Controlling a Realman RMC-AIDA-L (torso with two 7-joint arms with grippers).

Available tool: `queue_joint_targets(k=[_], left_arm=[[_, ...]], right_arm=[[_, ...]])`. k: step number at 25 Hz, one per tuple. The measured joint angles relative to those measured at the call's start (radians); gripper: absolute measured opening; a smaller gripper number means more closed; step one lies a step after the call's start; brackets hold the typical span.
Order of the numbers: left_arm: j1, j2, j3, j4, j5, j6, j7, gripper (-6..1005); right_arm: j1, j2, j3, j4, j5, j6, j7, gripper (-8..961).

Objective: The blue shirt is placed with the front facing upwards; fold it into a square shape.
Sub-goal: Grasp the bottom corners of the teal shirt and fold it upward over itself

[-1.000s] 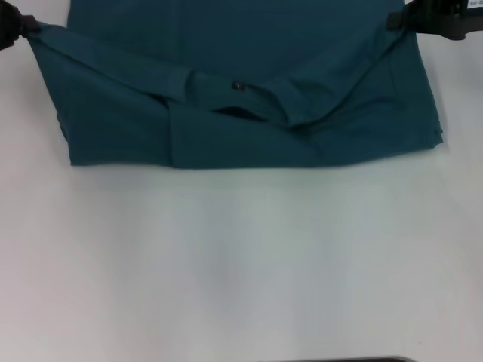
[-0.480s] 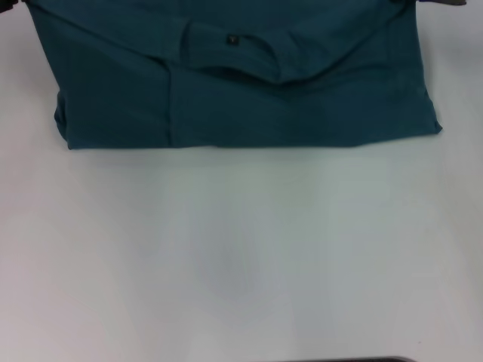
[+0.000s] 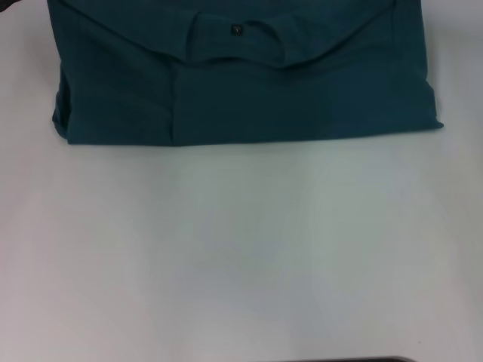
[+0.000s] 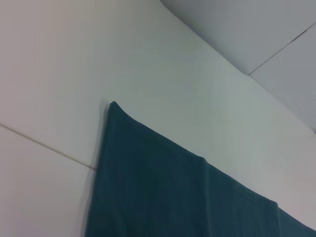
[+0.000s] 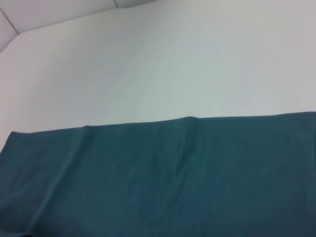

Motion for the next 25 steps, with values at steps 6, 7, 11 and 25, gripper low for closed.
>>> queue_joint_targets(k=[6,7,11,25], left_arm=[[-0.013,-0.027,0.022,0.007,-0.002,-0.066,0.01,3],[-0.015,-0.03,0.026,0.008,-0.002,-0.072,0.01,3],[-0.036,-0.039,0.041,0.01,-0.003,-0.107,0.014,3],[-0.059,-0.035,0.065,0.042,-0.003,-0.159,0.016,4]], right_arm=[[-0.004,0.007,0.002,-0.022,0.0,-0.062,0.003,20],[-0.005,0.007,0.004,-0.026,0.002,-0.072,0.004,20],[-0.003,0.008,0.001,-0.039,0.0,-0.095,0.003,20],[0.009,0.011,-0.031,-0.061,-0.002,-0.149,0.008,20]])
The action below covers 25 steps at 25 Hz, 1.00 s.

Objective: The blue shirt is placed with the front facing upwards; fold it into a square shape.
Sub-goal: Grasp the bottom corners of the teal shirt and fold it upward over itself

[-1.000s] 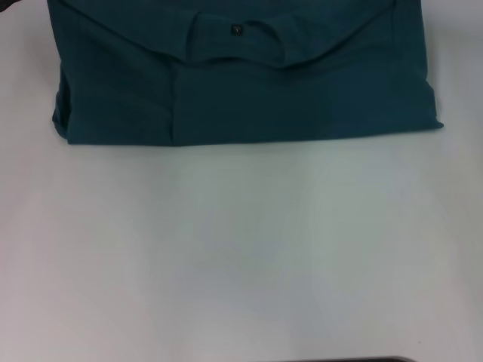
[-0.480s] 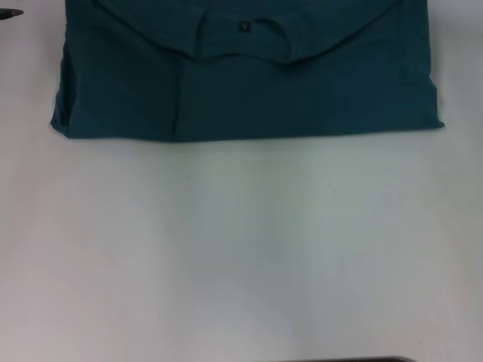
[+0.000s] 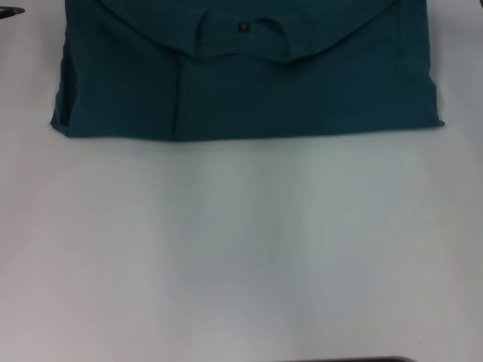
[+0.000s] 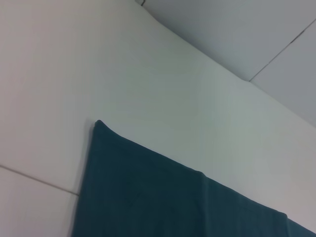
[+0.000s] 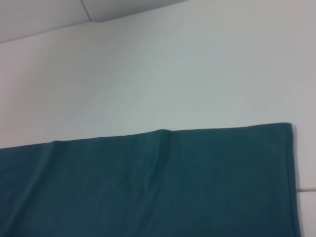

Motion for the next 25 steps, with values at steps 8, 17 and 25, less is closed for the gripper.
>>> queue_joint_targets(k=[8,17,25], left_arm=[[-0.008,-0.001,0.017,0.002,0.005,-0.015,0.004,5],[-0.009,0.001,0.079,0.015,0.003,-0.037,0.006,6],[-0.012,-0.004,0.114,0.016,0.009,-0.034,0.009,7]], right_arm=[[0.008,0.002,-0.005,-0.008,0.0,-0.035,-0.005,19],[0.006,0.011,-0.015,-0.033,0.001,-0.056,-0.009,20],[-0.002,0.012,-0.016,-0.033,0.001,-0.042,-0.012,22]])
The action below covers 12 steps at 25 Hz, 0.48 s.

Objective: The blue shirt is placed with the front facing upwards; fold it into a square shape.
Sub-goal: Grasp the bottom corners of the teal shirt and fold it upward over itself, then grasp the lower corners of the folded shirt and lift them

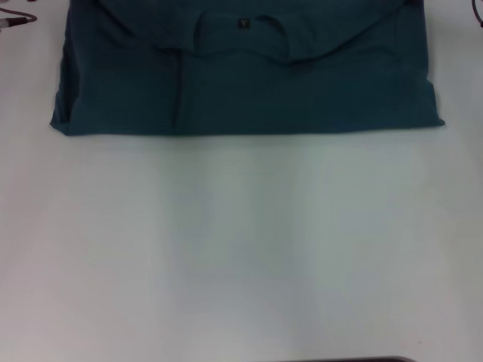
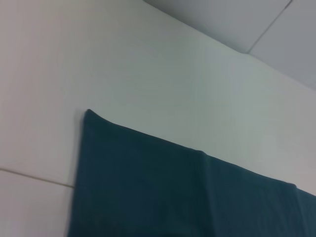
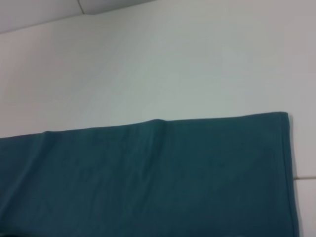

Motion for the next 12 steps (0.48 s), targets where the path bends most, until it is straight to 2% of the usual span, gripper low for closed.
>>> queue_joint_targets(k=[1,8,9,10,12], left_arm=[[0.001,-0.001,0.0,-0.001,0.0,-0.005,-0.002,7],[0.028,0.001,0.0,-0.013,0.003,-0.016,-0.049,243],[0.034,0.001,-0.002,-0.021,0.002,-0.012,-0.054,280],[0.039,0.0,-0.002,-0.029,0.0,-0.009,-0.055,318],[0.049,-0.006,-0.004,-0.05,-0.003,0.002,-0.055,393]], right_arm=[[-0.001,-0.003,0.0,0.0,0.0,0.007,0.002,25],[-0.012,-0.042,0.006,0.009,0.0,0.032,0.021,44],[-0.011,-0.056,0.006,0.012,-0.001,0.039,0.021,100],[-0.011,-0.056,0.006,0.012,-0.001,0.039,0.021,156],[-0.001,-0.088,0.007,0.011,-0.002,0.058,0.031,268]])
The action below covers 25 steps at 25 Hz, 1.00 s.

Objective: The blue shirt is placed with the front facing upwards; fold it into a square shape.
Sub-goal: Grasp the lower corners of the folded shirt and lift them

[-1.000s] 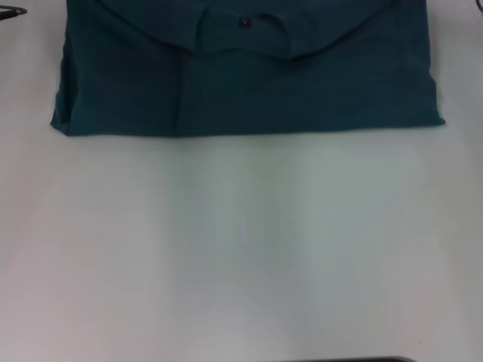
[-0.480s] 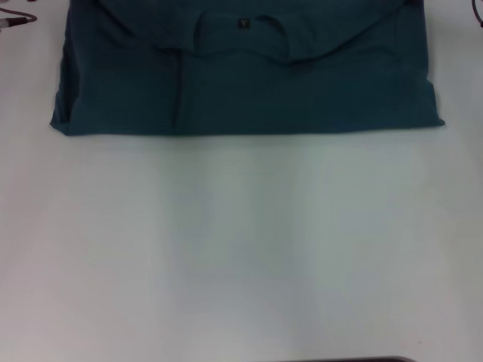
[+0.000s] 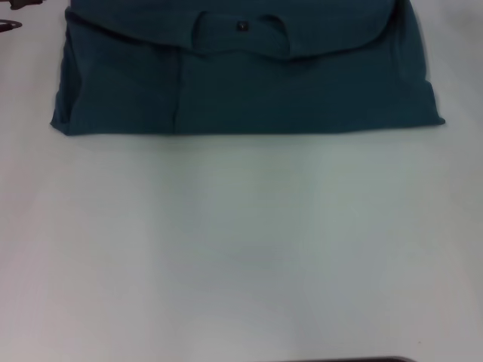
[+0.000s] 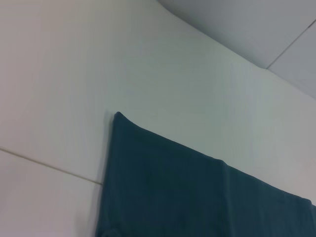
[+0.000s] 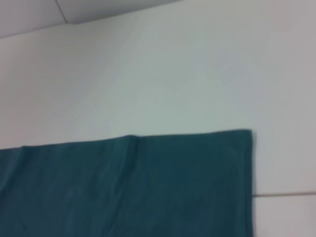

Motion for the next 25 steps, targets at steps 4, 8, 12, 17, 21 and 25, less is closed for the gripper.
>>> queue_joint_targets(k=[4,8,12,17,21,25], left_arm=[[0.02,-0.008,-0.002,-0.028,-0.008,0.029,0.0,508],[0.086,-0.017,-0.003,-0.097,-0.093,0.125,0.013,623],[0.197,-0.019,-0.003,-0.2,-0.225,0.295,0.04,641],[0.3,0.002,-0.023,-0.227,-0.328,0.472,0.041,646],[0.348,0.004,-0.077,-0.172,-0.34,0.529,0.037,646],[0.372,-0.002,-0.096,-0.111,-0.343,0.532,0.051,645]], right_arm=[[0.0,-0.025,0.003,0.014,0.002,0.083,0.033,431],[-0.057,-0.032,0.1,0.044,0.095,0.33,-0.053,591],[-0.187,-0.01,0.241,0.068,0.307,0.616,-0.251,747],[-0.34,-0.002,0.306,0.063,0.444,0.792,-0.365,776],[-0.413,0.012,0.334,0.045,0.497,0.901,-0.453,771],[-0.435,0.038,0.343,0.043,0.498,0.973,-0.503,766]])
